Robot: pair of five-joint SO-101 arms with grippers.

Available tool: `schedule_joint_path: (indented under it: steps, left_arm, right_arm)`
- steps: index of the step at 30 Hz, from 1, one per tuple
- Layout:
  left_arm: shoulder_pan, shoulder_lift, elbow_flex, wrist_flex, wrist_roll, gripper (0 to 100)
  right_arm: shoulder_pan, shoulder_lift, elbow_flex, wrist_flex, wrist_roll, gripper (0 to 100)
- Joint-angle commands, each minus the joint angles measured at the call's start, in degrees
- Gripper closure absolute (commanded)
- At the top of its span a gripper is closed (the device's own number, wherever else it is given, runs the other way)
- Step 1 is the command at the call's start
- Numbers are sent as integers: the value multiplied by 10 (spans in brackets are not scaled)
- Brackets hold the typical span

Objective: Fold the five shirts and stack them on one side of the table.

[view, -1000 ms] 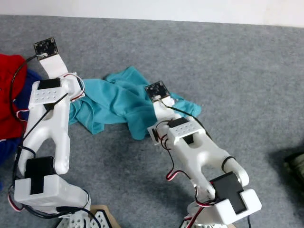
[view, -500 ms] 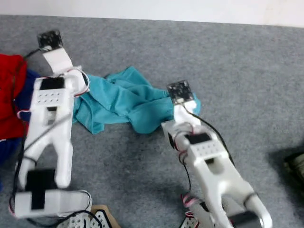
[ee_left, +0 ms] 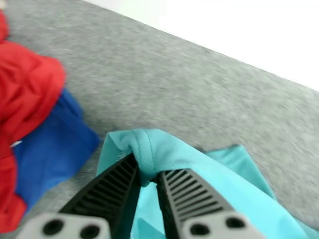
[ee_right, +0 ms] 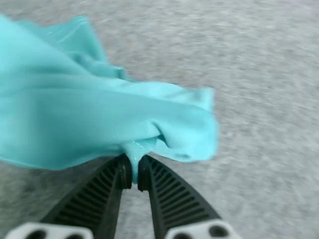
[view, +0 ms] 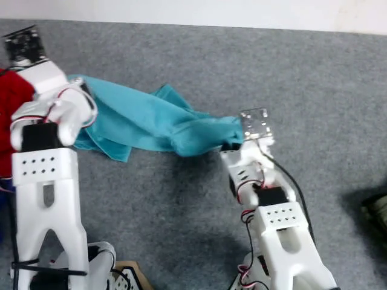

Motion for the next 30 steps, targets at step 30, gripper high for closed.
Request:
schedule_joint_path:
  steps: [30]
  left_arm:
    - [-117,-26,-555,311,0,993]
  right_arm:
    - [115,-182,-648,422,82,992]
